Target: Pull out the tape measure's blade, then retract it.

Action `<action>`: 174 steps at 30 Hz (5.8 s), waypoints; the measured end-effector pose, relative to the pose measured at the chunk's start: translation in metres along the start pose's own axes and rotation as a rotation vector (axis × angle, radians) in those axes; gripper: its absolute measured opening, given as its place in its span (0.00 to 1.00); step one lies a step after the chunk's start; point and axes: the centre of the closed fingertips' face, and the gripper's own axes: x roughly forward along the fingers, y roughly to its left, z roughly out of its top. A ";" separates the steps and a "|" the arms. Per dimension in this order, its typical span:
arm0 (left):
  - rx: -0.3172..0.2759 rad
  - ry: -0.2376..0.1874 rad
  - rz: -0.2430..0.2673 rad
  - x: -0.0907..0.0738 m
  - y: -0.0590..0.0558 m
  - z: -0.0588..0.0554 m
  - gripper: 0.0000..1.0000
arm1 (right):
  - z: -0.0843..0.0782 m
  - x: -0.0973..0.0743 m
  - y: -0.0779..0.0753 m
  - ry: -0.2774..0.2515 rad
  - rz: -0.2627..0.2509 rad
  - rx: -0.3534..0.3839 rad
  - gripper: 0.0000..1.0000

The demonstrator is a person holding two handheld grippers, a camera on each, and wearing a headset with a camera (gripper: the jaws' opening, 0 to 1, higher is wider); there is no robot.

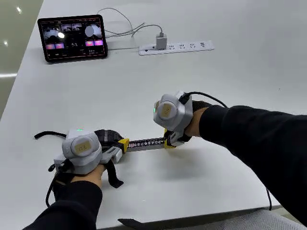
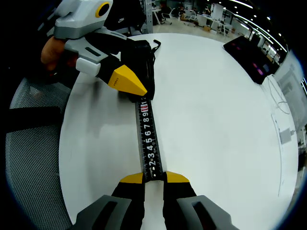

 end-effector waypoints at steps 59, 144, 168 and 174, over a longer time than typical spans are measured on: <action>-0.047 0.000 -0.027 0.000 0.001 0.001 0.60 | 0.032 0.012 0.003 -0.088 0.024 0.004 0.09; -0.061 0.006 -0.030 -0.002 0.001 0.001 0.60 | 0.077 0.027 0.010 -0.236 0.033 0.000 0.09; -0.063 0.008 -0.036 0.000 0.002 0.001 0.60 | 0.090 0.032 0.013 -0.270 0.048 0.011 0.09; -0.064 0.007 -0.036 0.000 0.002 0.001 0.60 | 0.092 0.034 0.012 -0.276 0.048 0.021 0.09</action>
